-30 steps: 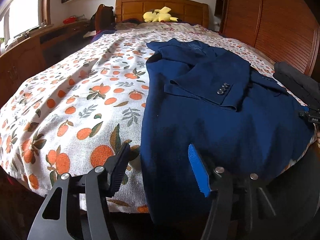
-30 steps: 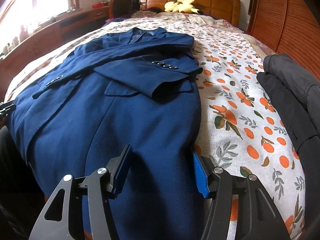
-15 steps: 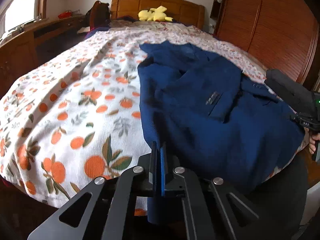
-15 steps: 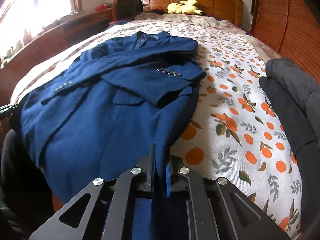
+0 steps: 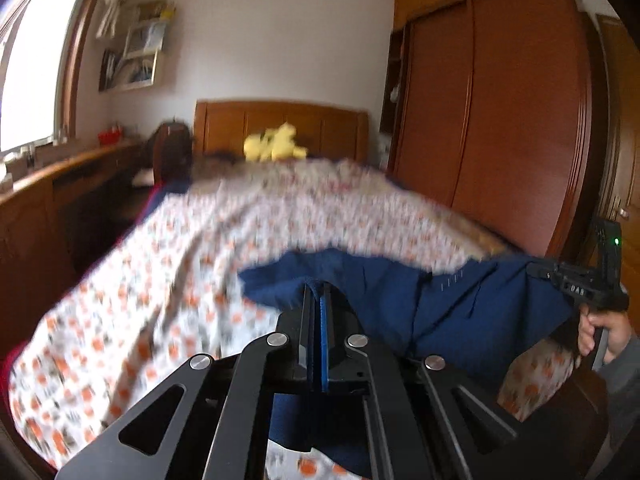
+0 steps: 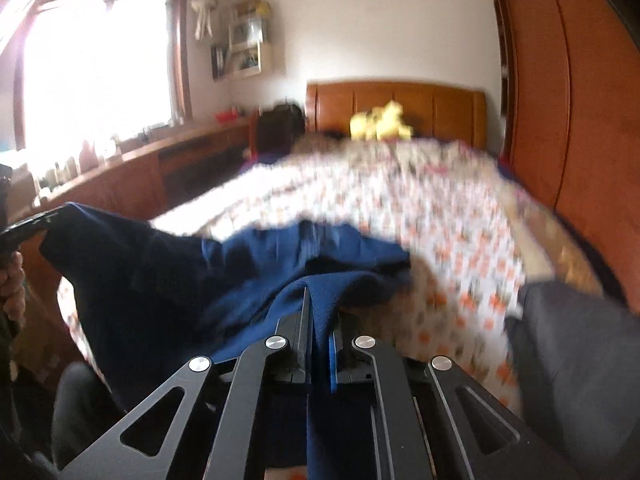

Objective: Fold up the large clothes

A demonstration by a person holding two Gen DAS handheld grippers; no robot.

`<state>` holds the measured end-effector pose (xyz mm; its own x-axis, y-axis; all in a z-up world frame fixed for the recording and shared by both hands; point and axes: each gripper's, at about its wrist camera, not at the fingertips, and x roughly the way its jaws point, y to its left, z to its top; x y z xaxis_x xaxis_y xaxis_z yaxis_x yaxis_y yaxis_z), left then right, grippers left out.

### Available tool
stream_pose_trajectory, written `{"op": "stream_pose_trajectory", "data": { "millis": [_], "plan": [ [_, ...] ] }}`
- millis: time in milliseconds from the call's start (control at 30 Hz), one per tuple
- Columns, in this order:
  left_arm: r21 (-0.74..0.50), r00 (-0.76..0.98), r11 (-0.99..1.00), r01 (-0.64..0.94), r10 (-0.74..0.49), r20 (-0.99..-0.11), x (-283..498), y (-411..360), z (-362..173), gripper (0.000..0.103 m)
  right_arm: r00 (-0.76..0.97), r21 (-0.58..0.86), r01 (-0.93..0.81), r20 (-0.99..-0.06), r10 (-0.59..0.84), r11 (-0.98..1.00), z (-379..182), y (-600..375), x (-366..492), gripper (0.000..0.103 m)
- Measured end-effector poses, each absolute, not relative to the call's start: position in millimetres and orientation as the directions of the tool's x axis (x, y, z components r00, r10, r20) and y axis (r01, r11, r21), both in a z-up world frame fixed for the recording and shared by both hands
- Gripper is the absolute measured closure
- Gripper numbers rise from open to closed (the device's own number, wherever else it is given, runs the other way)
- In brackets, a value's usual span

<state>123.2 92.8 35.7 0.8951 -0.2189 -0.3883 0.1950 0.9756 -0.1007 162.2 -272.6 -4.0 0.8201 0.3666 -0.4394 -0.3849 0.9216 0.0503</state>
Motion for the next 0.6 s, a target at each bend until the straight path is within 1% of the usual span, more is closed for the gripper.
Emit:
{"op": "stream_pose_trajectory", "data": {
  "millis": [167,367,467,533,600],
  "plan": [
    [-0.096,0.932,0.977,0.193,-0.213,-0.292,110.1,90.1,108.8,0.102,0.862,0.000,-0.404,-0.335,0.380,0.915,66.0,-270.3,137.5,0.099],
    [-0.073,0.954,0.977,0.198,-0.209,-0.216,78.1,87.2,157.5,0.102,0.886,-0.041,-0.412,-0.252,0.390,0.910,113.7,-287.1,88.0,0.099],
    [-0.065,0.956,0.980,0.189,-0.199,-0.214,73.7,87.2,161.8,0.102,0.896,-0.050,-0.395,-0.240,0.373,0.917,118.8,-298.6,75.9,0.099],
    [-0.057,0.952,0.981,0.184,-0.192,-0.240,80.4,86.1,156.0,0.102,0.898,-0.065,-0.380,-0.263,0.352,0.923,113.3,-302.7,79.6,0.099],
    [-0.045,0.942,0.983,0.176,-0.181,-0.284,92.5,83.3,140.9,0.101,0.893,-0.065,-0.373,-0.296,0.339,0.926,102.9,-304.2,88.8,0.099]
  ]
}}
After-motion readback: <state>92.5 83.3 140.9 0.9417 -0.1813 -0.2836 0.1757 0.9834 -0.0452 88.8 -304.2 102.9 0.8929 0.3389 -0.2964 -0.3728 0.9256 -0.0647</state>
